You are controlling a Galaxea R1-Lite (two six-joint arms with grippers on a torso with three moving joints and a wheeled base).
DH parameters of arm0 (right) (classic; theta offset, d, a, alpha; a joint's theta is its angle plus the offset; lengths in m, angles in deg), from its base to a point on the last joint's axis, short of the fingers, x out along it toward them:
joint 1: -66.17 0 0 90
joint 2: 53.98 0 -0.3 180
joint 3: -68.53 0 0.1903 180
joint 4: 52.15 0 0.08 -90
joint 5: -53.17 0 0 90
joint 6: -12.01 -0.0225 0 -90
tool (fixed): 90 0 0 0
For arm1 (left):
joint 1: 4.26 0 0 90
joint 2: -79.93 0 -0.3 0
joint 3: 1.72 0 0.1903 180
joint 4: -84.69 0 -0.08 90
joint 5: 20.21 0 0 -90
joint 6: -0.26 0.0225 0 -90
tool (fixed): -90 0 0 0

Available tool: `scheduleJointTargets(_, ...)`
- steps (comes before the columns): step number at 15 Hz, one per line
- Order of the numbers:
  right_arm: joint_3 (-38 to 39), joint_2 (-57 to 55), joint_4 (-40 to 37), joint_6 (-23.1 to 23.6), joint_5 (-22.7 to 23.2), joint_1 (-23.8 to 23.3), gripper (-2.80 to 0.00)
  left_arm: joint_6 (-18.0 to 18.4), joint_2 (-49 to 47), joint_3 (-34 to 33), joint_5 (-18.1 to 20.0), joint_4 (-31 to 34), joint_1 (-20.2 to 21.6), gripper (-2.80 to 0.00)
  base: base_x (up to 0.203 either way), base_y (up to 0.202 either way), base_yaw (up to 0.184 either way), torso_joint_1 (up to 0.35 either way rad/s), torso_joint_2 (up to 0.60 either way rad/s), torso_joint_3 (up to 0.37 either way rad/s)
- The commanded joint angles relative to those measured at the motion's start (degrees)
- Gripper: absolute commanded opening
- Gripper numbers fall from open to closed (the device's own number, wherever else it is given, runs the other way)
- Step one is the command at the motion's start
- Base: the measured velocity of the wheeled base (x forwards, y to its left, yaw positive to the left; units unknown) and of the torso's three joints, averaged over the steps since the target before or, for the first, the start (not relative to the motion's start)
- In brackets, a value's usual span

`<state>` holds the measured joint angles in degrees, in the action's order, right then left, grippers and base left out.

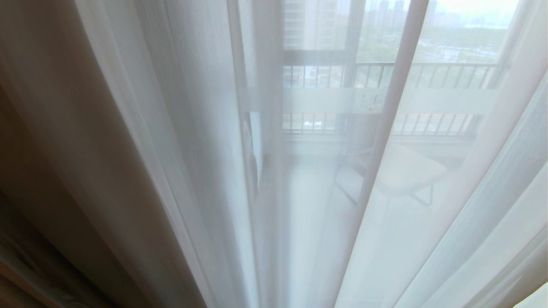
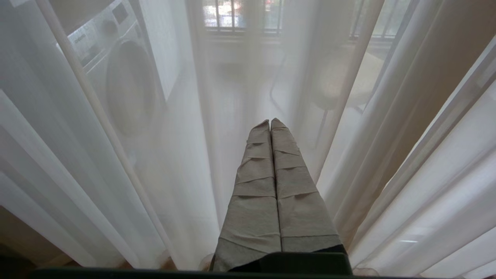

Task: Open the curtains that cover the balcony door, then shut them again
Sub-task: Close the outer curtains on both sides

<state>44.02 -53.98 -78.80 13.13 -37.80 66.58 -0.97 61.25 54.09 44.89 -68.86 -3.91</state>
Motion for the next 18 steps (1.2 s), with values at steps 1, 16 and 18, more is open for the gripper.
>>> scheduleJointTargets(1,0.0,0.0,-0.1,0.0,0.0,0.0,-2.80,0.0,-13.3,7.3,-7.2,0.1,0.1,-2.80,0.000,0.000,0.000,0.000,0.00,0.000)
scheduleJointTargets(16,0.0,0.0,0.0,0.0,0.0,0.0,-2.80,0.2,-49.2,34.7,-7.6,-1.3,47.0,-2.80,0.000,0.000,0.000,0.000,0.00,0.000)
scheduleJointTargets(18,0.0,0.0,0.0,0.0,0.0,0.0,-2.80,0.1,-52.9,35.8,4.0,-4.6,52.3,-2.80,0.000,0.000,0.000,0.000,0.00,0.000)
